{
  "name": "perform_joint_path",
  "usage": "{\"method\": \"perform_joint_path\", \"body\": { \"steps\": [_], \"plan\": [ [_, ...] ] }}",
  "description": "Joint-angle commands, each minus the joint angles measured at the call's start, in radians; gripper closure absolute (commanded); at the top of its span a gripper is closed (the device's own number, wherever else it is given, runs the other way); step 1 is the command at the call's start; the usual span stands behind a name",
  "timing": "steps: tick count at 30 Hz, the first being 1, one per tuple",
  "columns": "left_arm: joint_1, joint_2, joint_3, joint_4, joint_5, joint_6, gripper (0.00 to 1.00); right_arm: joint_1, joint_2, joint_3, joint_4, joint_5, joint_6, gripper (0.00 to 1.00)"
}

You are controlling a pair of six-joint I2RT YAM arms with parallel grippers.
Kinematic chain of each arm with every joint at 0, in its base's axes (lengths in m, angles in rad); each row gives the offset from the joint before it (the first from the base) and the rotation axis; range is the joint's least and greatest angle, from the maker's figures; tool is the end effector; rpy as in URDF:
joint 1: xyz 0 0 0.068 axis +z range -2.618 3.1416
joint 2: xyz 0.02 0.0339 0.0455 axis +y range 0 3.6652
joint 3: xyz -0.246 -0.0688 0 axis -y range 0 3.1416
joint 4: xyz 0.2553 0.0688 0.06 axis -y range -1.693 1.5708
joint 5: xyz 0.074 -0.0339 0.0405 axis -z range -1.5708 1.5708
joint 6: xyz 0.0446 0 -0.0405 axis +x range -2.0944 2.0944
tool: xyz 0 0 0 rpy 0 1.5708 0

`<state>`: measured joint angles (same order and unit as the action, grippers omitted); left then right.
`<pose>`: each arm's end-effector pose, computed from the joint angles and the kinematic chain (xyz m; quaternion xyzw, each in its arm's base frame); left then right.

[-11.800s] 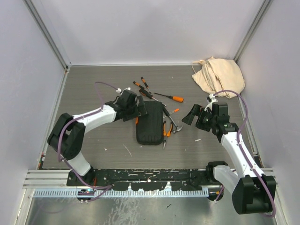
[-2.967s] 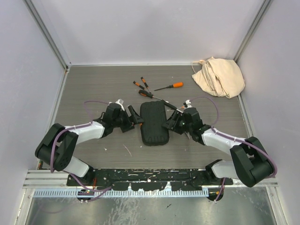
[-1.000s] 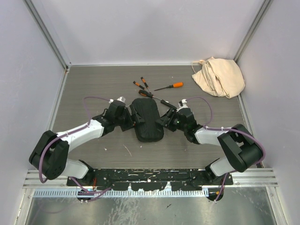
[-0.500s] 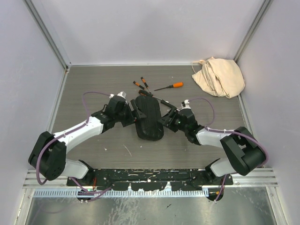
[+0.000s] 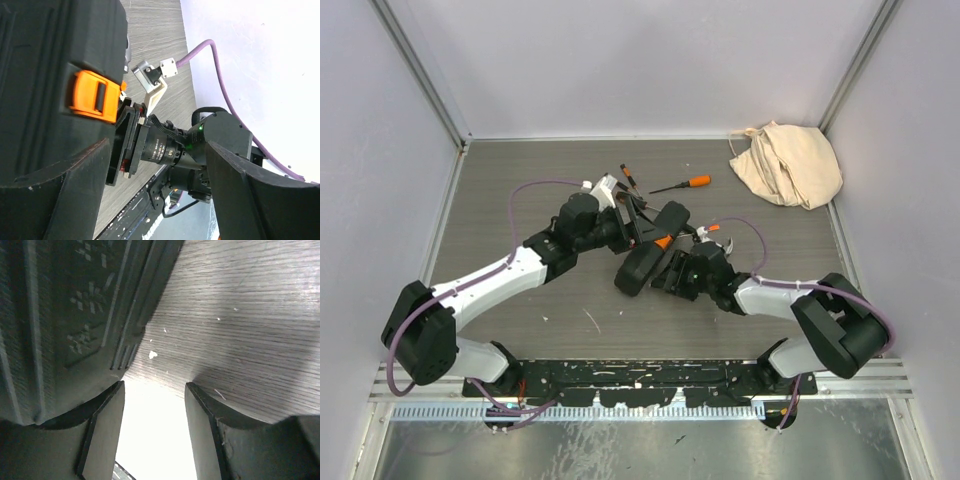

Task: Sort the tools into containers
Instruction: Adjust the storage box at the center of the board.

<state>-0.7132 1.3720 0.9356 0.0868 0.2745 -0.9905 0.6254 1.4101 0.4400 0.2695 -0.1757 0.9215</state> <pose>0.2477 -0.2303 0.2611 -0.0345 0.8147 -0.5012 0.2897 0.2099 0.1612 0.1036 0.0967 0.8989 0.3503 0.2448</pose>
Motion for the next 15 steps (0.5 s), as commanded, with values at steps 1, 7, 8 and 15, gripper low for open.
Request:
{"method": "perform_joint_path", "body": {
  "steps": [1,7,8,15],
  "plan": [
    [0.005,0.004,0.007,0.071,0.029,-0.016,0.23,0.000,-0.034,-0.003,-0.066,0.005,-0.026,0.43],
    [0.005,-0.006,0.009,0.049,0.014,0.012,0.23,-0.002,-0.062,0.000,-0.102,0.044,-0.040,0.43],
    [0.005,-0.010,0.020,0.036,0.009,0.024,0.23,-0.003,-0.064,0.000,-0.106,0.048,-0.038,0.43],
    [0.005,-0.018,0.154,-0.155,-0.024,0.180,0.21,-0.002,-0.090,-0.003,-0.133,0.074,-0.046,0.42]
  ]
}}
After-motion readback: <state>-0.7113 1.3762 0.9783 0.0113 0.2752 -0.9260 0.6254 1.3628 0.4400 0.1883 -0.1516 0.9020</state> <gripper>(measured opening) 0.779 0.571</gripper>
